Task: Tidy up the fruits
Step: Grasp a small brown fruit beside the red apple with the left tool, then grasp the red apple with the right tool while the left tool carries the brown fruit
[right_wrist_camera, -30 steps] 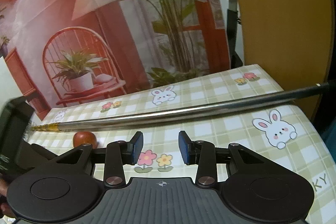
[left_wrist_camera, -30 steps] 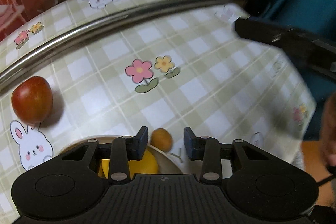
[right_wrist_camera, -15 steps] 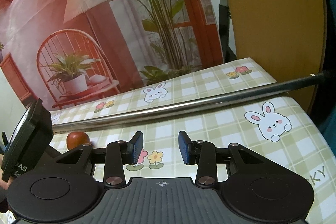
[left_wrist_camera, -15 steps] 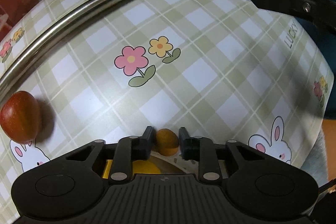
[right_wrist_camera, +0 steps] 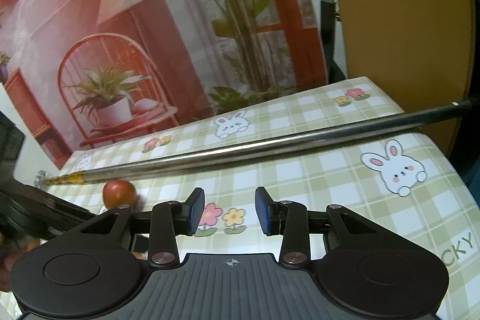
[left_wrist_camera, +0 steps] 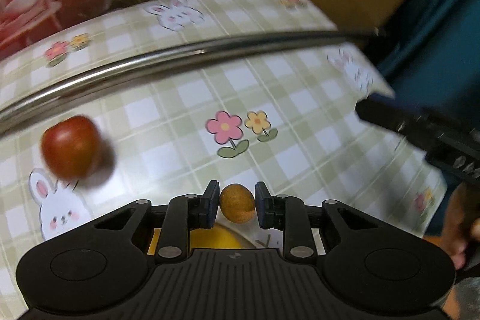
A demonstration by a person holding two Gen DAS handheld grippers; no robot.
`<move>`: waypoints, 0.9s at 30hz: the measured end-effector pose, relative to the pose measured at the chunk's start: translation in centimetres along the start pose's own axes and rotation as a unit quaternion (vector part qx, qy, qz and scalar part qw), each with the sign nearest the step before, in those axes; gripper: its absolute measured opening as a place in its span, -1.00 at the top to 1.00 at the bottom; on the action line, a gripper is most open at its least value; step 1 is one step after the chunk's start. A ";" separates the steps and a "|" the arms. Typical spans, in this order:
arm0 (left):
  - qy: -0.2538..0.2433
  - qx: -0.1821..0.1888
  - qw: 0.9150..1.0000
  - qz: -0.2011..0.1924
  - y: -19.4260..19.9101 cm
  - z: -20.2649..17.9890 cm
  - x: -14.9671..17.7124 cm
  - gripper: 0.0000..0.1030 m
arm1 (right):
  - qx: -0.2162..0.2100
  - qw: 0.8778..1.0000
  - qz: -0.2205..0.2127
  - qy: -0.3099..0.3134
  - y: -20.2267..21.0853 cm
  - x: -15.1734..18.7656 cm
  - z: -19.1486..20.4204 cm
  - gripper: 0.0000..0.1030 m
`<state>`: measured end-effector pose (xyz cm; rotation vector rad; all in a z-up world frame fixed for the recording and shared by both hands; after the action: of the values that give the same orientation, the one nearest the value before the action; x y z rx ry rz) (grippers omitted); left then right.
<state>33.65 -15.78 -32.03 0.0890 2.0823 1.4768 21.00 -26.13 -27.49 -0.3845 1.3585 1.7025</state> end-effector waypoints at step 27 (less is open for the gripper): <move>0.223 -0.120 0.952 -0.171 15.3 16.0 11.6 0.48 | -0.121 0.972 0.073 0.187 -9.0 1.8 18.5 0.14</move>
<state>27.74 7.94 -26.88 -0.7259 2.0874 1.6164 32.21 -8.86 -27.84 -0.7942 1.4748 1.9961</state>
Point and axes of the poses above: each gripper's, at about its wrist camera, not at the fingertips, and y roughly against the way its jaws point, z to its left, x to its underside, the point moved 10 cm from there along -y, roughly the way its jaws point, and after that the axes turned 2 degrees about -y, right-handed, at the moved point
